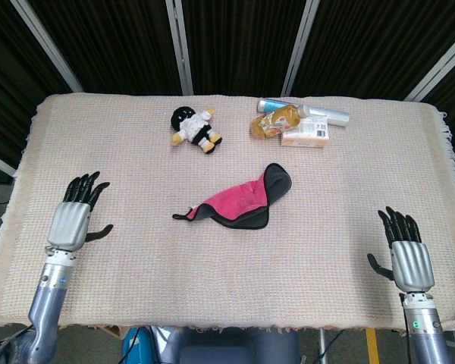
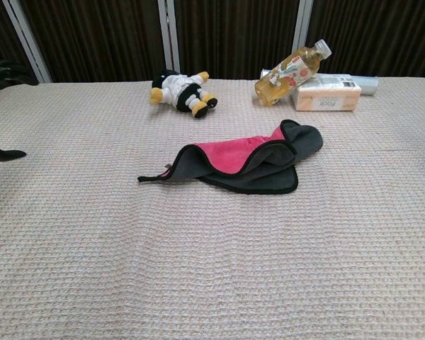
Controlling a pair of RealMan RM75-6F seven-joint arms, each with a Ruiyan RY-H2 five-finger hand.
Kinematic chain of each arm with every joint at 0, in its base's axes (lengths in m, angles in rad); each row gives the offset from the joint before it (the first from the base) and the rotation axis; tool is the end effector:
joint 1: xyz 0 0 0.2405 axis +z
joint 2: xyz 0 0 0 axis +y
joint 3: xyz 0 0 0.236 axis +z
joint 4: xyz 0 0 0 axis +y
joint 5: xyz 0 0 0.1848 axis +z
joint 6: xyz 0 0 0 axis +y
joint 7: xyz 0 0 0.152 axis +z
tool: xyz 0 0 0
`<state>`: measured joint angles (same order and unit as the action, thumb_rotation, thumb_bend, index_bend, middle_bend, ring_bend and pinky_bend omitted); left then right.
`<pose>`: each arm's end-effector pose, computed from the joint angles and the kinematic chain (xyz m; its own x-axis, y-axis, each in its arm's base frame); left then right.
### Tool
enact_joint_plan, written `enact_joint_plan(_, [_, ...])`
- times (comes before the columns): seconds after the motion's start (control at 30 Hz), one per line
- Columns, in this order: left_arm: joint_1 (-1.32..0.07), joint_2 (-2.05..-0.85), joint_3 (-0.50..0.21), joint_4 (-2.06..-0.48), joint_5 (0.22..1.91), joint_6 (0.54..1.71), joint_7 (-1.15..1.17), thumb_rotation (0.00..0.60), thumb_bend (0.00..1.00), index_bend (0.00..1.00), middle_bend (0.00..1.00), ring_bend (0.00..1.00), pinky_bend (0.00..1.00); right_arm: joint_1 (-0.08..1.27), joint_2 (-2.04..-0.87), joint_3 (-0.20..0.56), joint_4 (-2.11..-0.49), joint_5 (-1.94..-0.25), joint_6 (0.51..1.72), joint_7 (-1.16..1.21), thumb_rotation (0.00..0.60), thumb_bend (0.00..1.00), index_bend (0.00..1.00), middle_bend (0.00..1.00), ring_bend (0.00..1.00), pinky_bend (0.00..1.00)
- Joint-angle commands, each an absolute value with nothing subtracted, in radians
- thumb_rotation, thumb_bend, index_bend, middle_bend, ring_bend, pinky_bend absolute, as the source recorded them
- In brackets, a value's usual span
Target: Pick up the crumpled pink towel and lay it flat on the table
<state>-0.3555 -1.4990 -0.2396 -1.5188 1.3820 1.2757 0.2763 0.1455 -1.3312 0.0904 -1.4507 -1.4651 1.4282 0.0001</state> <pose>-0.2028 0.2808 0.0738 0.3457 -0.0204 0.9381 0.9253 -0.1586 -0.3444 -0.2858 -0.2110 0.1228 0.3403 -0.0025 0.9403 -0.9401 -0.0207 0.3402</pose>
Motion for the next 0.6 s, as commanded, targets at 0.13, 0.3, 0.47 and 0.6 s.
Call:
enact_joint_plan(0.13, [-0.474, -1.650, -0.284, -1.461, 1.262, 1.182, 0.459, 0.600, 0.15, 0.14, 0.02, 0.00, 0.00, 0.146, -1.329, 0.091, -1.462, -1.459, 1.423, -0.008, 0.600, 0.29, 0.00, 0.00, 0.00, 0.00])
enact_joint_plan(0.3, [-0.532, -1.760, -0.305, -1.400, 1.216, 1.166, 0.499, 0.600, 0.15, 0.14, 0.02, 0.00, 0.00, 0.146, -1.323, 0.082, -1.474, -1.462, 1.414, -0.007, 0.600, 0.29, 0.00, 0.00, 0.00, 0.00])
enact_joint_plan(0.47, [-0.591, -1.856, -0.314, -1.297, 1.206, 1.160, 0.533, 0.600, 0.17, 0.13, 0.02, 0.00, 0.00, 0.148, -1.322, 0.084, -1.473, -1.450, 1.403, -0.009, 0.600, 0.29, 0.00, 0.00, 0.00, 0.00])
enact_joint_plan(0.6, [-0.627, -1.911, -0.324, -1.227, 1.198, 1.151, 0.537, 0.600, 0.17, 0.13, 0.02, 0.00, 0.00, 0.150, -1.320, 0.089, -1.469, -1.437, 1.392, -0.004, 0.600, 0.29, 0.00, 0.00, 0.00, 0.00])
